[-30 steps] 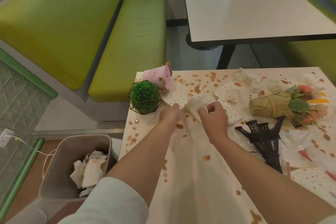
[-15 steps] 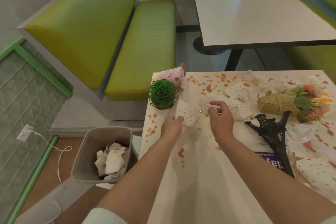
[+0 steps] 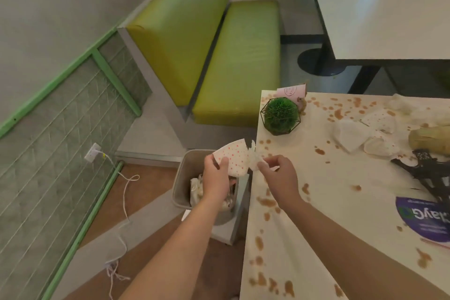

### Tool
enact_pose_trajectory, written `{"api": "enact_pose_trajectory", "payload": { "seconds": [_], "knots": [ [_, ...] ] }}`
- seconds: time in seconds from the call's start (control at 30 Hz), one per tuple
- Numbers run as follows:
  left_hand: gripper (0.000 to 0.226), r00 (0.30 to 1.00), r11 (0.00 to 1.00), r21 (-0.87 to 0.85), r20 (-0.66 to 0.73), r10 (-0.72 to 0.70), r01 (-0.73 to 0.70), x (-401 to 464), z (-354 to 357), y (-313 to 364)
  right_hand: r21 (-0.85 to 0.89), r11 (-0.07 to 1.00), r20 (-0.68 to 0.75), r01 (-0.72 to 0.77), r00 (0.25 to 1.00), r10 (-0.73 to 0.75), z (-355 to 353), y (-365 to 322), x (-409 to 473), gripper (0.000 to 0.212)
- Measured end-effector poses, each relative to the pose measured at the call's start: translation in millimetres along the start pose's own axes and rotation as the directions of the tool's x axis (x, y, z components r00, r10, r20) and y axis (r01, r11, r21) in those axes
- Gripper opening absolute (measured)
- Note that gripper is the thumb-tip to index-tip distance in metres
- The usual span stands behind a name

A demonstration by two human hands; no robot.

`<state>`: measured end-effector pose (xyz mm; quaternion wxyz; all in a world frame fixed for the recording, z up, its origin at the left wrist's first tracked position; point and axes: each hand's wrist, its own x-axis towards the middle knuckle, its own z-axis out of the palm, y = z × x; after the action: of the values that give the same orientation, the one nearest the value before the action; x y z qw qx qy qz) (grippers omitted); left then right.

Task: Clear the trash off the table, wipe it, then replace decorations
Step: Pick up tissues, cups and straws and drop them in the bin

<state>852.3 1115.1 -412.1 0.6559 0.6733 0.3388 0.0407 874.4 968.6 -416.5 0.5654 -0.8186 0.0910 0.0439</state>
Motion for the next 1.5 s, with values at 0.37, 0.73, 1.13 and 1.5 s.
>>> {"api": "enact_pose_trajectory", "payload": {
  "seconds": [0.37, 0.73, 1.13, 1.5],
  "knots": [
    [0.025, 0.987, 0.996, 0.081, -0.160, -0.032, 0.046, 33.0, -120.0, -38.7, -0.458, 0.888, 0.132, -0.024, 0.987, 0.094, 96.6, -12.6, -6.2, 0.017],
    [0.028, 0.992, 0.984, 0.139, -0.066, -0.105, 0.113, 42.8, -118.8, -54.1, -0.003, 0.969, 0.432, -0.245, 0.874, 0.222, 128.5, -9.8, -25.2, 0.042],
    [0.038, 0.990, 0.925, 0.369, -0.132, -0.042, 0.088, 47.2, -126.2, -49.0, -0.115, 0.941, 0.266, -0.319, 0.902, 0.339, 141.9, 9.8, -24.3, 0.041],
    [0.011, 0.992, 0.900, 0.431, 0.130, 0.004, -0.060, 15.6, -56.4, -28.4, -0.034, 0.986, 0.148, -0.162, 0.975, 0.166, 71.8, -0.8, -18.6, 0.006]
  ]
}}
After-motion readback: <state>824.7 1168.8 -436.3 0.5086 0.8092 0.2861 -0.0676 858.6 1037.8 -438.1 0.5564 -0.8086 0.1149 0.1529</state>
